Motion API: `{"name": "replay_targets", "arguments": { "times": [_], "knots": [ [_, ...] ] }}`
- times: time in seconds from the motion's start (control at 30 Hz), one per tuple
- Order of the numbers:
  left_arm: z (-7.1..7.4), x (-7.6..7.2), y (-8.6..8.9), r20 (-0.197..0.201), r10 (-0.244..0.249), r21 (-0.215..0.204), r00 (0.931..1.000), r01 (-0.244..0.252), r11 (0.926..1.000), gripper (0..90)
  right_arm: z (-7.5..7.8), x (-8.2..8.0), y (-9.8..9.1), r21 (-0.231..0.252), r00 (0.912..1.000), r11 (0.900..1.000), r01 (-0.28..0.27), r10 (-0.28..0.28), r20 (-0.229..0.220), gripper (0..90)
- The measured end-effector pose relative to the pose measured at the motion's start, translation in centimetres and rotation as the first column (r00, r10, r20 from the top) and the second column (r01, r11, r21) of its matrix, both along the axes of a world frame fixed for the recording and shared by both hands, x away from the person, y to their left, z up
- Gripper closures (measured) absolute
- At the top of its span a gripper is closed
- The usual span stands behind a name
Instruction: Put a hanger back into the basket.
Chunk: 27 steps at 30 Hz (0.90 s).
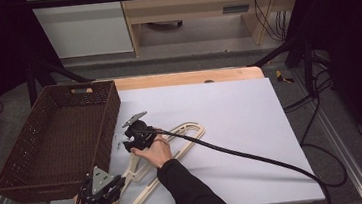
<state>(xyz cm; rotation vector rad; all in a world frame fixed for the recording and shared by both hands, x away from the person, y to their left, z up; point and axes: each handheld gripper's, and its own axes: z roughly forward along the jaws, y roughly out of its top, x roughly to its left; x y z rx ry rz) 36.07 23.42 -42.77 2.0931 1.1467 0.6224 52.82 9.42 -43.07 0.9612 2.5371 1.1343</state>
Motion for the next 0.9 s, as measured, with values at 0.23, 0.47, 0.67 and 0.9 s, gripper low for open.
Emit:
{"name": "replay_targets", "arguments": {
  "times": [0.23, 0.47, 0.67, 0.9],
  "knots": [
    [0.0, 0.0, 0.0, 0.002, -0.001, 0.001, 1.0, 0.001, 1.0, 79.6, -0.6, 0.4, 0.2, 0.003, 0.9986, 0.9997, 0.024, -0.024, -0.048, 74.7],
    [-0.1, -0.1, -0.2, 0.003, -0.003, 0.004, 1.0, 0.003, 1.0, 79.5, -0.8, 0.7, 0.1, 0.004, 0.9952, 0.9999, 0.012, -0.012, -0.097, 85.4],
    [-0.1, -0.2, -0.3, 0.01, -0.01, 0.013, 0.9999, 0.01, 0.9999, 79.4, 0.0, 0.3, -0.2, 0.017, 0.9966, 0.9995, 0.026, -0.025, -0.078, 88.7],
    [-0.6, -0.1, -0.4, -0.013, -0.027, 0.033, 0.9995, 0.028, 0.9991, 79.1, 0.8, -0.4, -0.7, 0.03, 0.999, 0.9989, 0.035, -0.034, -0.027, 89.0]
  ]
}}
